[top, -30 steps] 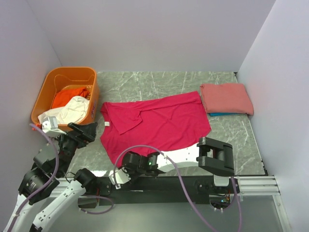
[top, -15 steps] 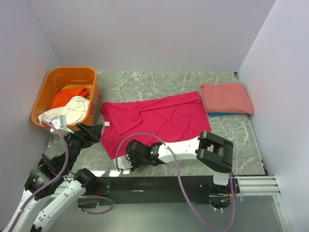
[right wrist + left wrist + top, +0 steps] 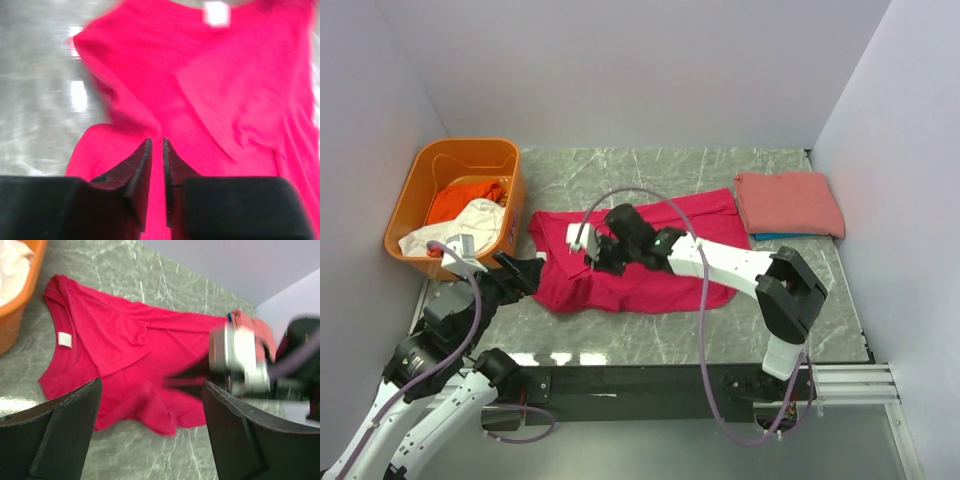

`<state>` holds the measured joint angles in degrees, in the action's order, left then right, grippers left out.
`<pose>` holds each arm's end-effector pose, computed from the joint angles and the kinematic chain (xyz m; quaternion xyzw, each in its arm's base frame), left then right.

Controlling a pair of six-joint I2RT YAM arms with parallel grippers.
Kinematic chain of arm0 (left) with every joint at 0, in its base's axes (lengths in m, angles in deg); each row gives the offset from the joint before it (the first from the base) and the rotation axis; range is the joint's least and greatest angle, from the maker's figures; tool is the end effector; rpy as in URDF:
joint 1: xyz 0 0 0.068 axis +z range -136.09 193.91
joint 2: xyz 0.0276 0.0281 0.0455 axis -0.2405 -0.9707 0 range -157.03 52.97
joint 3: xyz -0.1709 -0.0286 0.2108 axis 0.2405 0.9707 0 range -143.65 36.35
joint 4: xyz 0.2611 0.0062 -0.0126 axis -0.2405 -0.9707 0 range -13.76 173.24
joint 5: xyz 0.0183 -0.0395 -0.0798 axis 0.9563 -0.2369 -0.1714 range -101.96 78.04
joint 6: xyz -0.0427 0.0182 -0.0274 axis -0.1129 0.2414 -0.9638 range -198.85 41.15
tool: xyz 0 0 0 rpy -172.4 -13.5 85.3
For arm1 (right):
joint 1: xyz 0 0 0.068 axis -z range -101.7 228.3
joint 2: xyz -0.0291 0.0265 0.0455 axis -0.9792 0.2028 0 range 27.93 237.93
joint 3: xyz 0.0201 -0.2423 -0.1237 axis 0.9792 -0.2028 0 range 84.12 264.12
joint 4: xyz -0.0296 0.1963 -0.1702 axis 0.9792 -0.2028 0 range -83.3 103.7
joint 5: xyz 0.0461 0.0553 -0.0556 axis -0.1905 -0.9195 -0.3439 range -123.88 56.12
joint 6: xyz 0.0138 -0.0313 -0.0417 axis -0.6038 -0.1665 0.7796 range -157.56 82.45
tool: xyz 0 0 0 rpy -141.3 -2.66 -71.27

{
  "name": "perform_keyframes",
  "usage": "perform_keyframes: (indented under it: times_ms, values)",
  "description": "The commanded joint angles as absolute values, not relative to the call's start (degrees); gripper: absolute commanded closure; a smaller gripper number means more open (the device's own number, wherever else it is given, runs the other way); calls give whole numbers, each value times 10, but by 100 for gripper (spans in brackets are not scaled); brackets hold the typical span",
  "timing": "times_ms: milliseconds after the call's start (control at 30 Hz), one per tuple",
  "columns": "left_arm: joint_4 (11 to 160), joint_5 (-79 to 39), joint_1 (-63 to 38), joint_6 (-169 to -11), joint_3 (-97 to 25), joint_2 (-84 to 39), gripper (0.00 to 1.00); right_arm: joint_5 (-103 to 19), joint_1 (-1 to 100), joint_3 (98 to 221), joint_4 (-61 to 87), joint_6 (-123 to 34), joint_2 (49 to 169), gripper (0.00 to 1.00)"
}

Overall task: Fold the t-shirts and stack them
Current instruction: Fold the tshirt

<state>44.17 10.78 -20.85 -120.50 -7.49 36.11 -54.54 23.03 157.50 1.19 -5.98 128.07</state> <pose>0.0595 -0.0246 0.3324 -0.1695 0.7536 -0.2607 0.5791 0.2150 0.3321 0.2487 -0.6668 0.5929 0.2451 0.3792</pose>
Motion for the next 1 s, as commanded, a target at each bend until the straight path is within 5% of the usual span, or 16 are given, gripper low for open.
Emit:
perform_keyframes:
  times_ms: [0,67,167,433,800,967]
  values:
    - [470,82,-211,-1217,-65,338,14,-548,274,1604,-4,-131,1311,73]
    - [481,61,-211,-1236,-49,333,14,-553,302,1604,-8,-138,1308,57]
    - [507,5,-210,-1260,-13,320,16,-564,327,1601,-22,-138,1288,51]
    - [584,-89,-210,-1322,64,163,36,-697,385,1652,-238,-32,1250,50]
    - [657,-5,-210,-1589,102,-27,70,-706,472,1504,-199,-58,1112,51]
    - [608,34,-210,-1621,58,-87,66,-736,513,1469,-186,-66,1078,51]
